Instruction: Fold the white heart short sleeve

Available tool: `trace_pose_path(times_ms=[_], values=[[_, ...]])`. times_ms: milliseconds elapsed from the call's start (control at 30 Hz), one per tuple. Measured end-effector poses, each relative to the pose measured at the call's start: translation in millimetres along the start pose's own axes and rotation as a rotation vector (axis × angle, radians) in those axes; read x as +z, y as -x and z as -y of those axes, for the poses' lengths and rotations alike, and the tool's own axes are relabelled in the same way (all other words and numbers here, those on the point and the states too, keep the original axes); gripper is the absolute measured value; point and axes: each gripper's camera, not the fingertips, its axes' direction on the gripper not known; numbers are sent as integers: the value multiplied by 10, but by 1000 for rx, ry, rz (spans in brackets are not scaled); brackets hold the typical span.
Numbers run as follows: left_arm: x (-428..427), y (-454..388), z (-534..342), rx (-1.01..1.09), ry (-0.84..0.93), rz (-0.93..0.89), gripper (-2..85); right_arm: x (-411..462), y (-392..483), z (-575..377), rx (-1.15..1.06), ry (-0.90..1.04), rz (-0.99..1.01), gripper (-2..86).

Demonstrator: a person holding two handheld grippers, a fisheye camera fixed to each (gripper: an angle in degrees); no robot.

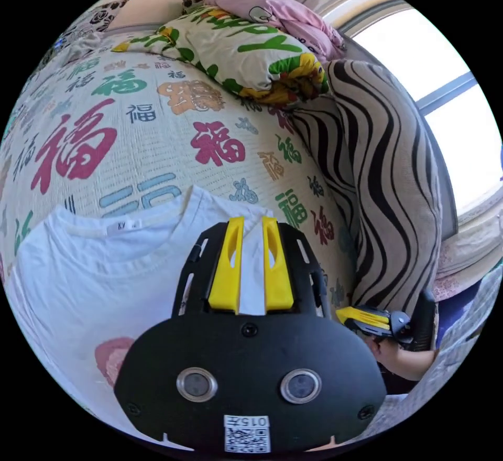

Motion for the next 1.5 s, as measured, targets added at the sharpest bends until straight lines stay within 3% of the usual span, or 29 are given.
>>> trace_pose_path(times_ms=[100,267,433,600,800,900,1167,1400,1500], values=[[-273,36,-301,-29,28,-85,62,150,262,243,-112,-54,80,-1],[-394,196,-797,-73,160,17,42,904,811,490,-235,122,107,-4],[-842,316,-974,-111,56,129,16,1208,1037,485,-256,127,64,-6],[-1118,438,-1143,-125,46,100,26,1451,1067,561,-221,120,89,-5],[-2144,579,-1634,-149,-66,49,54,1380,1187,671,-169,80,101,-1],[-2885,907,-2144,-269,-160,65,60,1324,1438,726,-207,77,96,4],[-4586,2423,-3615,-790,-386,166,70,1898,2881,1358,-408,119,194,26],[-4758,3305,-3592,-874,-445,51,77,2744,4383,2052,-547,168,250,33],[-4790,3431,-3549,-887,-398,125,34,3117,4945,2329,-578,189,238,41]])
